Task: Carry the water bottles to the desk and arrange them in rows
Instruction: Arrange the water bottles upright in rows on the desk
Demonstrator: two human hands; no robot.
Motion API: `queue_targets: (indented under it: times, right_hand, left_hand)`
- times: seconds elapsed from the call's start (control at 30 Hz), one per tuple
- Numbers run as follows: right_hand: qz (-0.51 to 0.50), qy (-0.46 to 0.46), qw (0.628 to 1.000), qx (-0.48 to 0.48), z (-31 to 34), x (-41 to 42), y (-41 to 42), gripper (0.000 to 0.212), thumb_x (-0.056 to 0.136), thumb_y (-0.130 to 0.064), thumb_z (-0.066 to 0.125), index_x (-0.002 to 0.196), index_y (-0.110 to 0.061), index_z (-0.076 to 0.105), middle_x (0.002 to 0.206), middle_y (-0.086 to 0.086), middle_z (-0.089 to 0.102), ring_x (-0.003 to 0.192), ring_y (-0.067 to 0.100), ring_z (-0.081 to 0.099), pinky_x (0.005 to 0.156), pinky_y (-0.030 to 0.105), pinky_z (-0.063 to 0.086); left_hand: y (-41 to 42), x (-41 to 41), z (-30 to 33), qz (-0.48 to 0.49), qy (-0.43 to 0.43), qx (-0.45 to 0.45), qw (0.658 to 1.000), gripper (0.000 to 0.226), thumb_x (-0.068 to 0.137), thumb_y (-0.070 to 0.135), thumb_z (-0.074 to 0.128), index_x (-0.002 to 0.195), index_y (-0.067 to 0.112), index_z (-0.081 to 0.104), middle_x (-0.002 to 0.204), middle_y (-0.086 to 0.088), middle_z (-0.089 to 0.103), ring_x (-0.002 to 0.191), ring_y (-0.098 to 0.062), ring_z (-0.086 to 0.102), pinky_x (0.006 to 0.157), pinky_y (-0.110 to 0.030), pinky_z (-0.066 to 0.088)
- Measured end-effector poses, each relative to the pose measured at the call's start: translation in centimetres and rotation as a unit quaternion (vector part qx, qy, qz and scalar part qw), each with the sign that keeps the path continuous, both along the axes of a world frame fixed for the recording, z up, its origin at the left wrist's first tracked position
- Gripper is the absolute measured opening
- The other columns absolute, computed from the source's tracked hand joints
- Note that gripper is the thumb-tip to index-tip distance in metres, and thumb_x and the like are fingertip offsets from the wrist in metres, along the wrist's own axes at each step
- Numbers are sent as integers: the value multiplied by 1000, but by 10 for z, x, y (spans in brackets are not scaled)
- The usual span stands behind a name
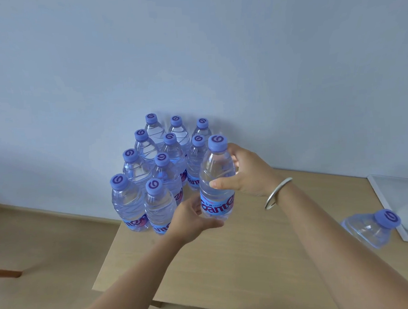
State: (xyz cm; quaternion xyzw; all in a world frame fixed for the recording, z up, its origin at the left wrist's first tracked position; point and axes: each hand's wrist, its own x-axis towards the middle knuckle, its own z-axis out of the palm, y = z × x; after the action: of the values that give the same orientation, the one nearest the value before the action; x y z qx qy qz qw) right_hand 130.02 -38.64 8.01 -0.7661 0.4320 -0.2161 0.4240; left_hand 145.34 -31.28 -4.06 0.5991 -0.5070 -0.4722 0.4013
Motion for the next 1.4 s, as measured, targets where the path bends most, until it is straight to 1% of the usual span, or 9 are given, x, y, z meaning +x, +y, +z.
queue_targets:
  times: [0.17, 0.37, 0.57, 0.63, 0.73, 0.97, 1.1, 1.3, 1.4]
  right_hand:
    - [-13, -33, 999, 35, -26, 6, 2, 52, 61, -26, 83, 103, -35, 54, 101, -12, 68, 93, 5, 65, 87, 32, 53]
    - [-41, -41, 997, 55, -57, 15, -1, 61, 53, -37, 81, 108, -30, 54, 103, -11, 67, 96, 8, 64, 88, 37, 53]
    - [-62, -35, 996, 53, -77, 24, -8, 55, 57, -31, 82, 106, -28, 56, 98, -11, 67, 92, 7, 64, 83, 28, 52]
    - [-63, -39, 996, 51, -81, 29, -9, 56, 60, -27, 83, 107, -29, 54, 98, -13, 66, 92, 6, 63, 79, 22, 49]
    - [-64, -40, 996, 48, -86, 38, -11, 56, 61, -25, 83, 108, -29, 51, 100, -14, 63, 92, 5, 61, 76, 17, 44]
    - [-49, -29, 998, 32, -95, 52, -18, 60, 61, -22, 84, 111, -29, 51, 109, -9, 61, 100, 11, 57, 86, 22, 44]
    - [-39, -23, 999, 24, -96, 55, -23, 61, 61, -23, 84, 112, -26, 52, 109, -6, 62, 101, 13, 57, 89, 26, 45]
    - [-50, -14, 999, -6, -100, 57, -28, 61, 61, -20, 84, 114, -18, 54, 110, -3, 39, 95, 5, 46, 85, 17, 38]
    - [-41, -8, 999, -14, -101, 56, -31, 62, 62, -19, 84, 116, -17, 54, 108, -2, 41, 97, 8, 46, 85, 15, 36]
  left_hand:
    - [2, 8, -12, 11, -63, 55, 996, 65, 58, 19, 85, 116, 27, 58, 108, 13, 68, 104, -6, 61, 95, -24, 44]
    - [8, -4, -26, 73, -91, 103, 988, 61, 77, 19, 72, 132, 26, 47, 120, 8, 62, 103, -6, 54, 80, -20, 38]
    - [9, -8, -31, 131, -113, 142, 975, 48, 83, 14, 62, 129, 14, 48, 83, 21, 49, 83, -7, 46, 64, -21, 36]
    - [9, -9, -32, 126, -126, 156, 972, 53, 83, 11, 61, 133, 11, 43, 106, 7, 60, 94, -14, 50, 71, -20, 36]
    - [10, -10, -33, 111, -134, 170, 970, 59, 85, 10, 58, 139, 11, 35, 134, -7, 51, 118, -21, 49, 80, -21, 36]
    - [5, -9, -31, 113, -104, 196, 969, 51, 89, 6, 44, 139, 8, 34, 133, -12, 49, 107, -21, 49, 81, -24, 39]
    - [-1, -10, -30, 106, -108, 207, 967, 47, 90, 5, 42, 136, 3, 36, 132, -16, 48, 119, -27, 47, 86, -23, 36]
    - [-5, -15, -30, 121, -88, 218, 965, 51, 89, 6, 44, 138, 8, 33, 128, -11, 47, 111, -28, 52, 90, -33, 45]
    - [-6, -18, -30, 125, -90, 212, 965, 48, 88, 6, 44, 135, 9, 36, 134, -9, 42, 110, -28, 51, 89, -34, 45]
